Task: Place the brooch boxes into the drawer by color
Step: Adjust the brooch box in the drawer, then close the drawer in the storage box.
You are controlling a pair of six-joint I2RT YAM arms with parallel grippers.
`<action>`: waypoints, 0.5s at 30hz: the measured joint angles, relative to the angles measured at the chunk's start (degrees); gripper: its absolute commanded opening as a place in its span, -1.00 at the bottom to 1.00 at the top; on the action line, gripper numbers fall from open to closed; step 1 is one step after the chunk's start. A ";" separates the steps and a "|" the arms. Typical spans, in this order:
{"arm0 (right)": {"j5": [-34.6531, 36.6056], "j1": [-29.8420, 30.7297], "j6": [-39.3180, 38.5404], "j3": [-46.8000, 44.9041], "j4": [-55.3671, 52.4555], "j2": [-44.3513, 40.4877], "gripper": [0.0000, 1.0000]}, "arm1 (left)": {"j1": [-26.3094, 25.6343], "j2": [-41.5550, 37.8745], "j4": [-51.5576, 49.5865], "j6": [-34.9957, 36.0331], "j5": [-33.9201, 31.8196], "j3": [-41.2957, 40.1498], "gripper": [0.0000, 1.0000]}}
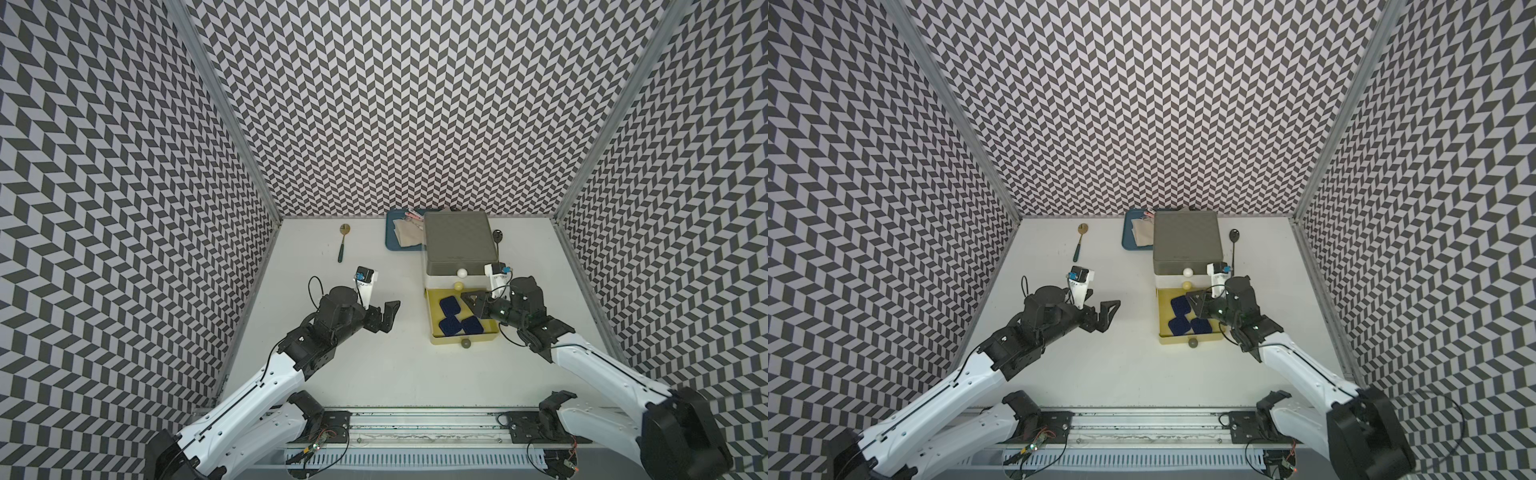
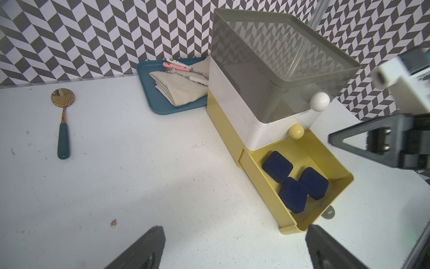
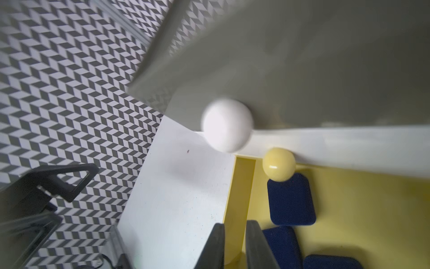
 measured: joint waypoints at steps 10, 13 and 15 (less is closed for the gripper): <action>4.59 1.27 -2.58 -2.36 -18.51 -18.40 -0.18 | 0.15 -0.24 0.26 -0.02 0.04 0.00 0.99; 6.38 4.20 -0.63 -2.51 -22.47 -19.30 -0.13 | 0.15 -0.24 0.33 -0.02 0.11 0.00 1.00; 7.37 6.23 1.09 -2.56 -24.74 -18.86 -0.07 | 0.15 -0.24 0.33 -0.02 0.22 0.00 1.00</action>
